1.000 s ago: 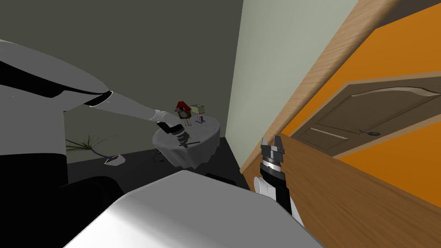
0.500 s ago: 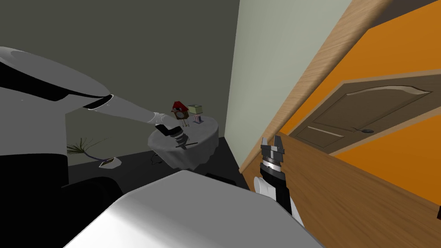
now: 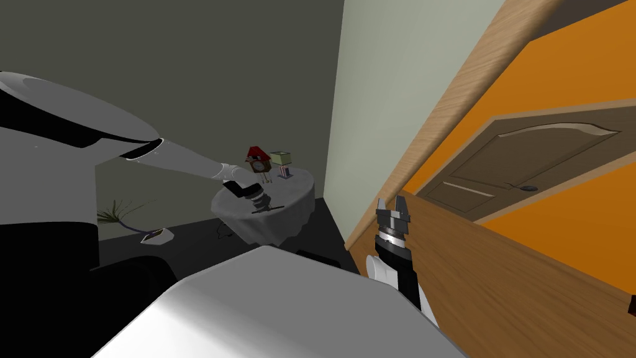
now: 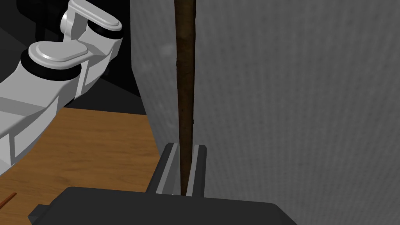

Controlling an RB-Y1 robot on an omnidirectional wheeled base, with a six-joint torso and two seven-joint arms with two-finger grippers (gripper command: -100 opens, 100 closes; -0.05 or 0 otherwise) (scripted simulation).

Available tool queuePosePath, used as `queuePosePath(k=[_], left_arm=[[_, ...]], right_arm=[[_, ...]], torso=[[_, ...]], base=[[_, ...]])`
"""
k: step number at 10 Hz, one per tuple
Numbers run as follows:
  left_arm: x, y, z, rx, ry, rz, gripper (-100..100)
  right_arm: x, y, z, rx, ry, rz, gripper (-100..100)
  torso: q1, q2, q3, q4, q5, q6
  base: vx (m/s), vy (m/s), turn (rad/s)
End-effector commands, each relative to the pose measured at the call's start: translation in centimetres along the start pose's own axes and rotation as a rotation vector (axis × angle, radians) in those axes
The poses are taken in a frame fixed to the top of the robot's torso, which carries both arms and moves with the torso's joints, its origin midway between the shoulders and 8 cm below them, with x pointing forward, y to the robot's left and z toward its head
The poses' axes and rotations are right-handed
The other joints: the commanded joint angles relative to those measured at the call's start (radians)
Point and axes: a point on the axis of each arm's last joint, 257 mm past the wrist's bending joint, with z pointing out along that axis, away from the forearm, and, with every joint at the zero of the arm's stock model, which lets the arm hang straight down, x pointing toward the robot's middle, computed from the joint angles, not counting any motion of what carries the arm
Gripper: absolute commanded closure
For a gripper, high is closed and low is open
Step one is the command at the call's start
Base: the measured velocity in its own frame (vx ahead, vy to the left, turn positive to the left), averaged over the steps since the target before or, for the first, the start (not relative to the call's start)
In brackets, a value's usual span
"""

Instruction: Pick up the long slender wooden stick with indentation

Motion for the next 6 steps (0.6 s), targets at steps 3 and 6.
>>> queuePosePath(k=[3, 6], left_arm=[[0.0, 0.0, 0.0, 0.000, 0.000, 0.001, 0], [-2.2, 0.6, -1.8, 0.002, 0.001, 0.016, 100]], right_arm=[[0.0, 0.0, 0.0, 0.000, 0.000, 0.000, 0], [0.0, 0.0, 0.0, 0.000, 0.000, 0.000, 0]], torso=[[0.000, 0.000, 0.000, 0.000, 0.000, 0.000], [0.002, 0.002, 0.001, 0.001, 0.000, -0.001]], base=[[0.000, 0.000, 0.000], [-0.033, 0.027, 0.067]])
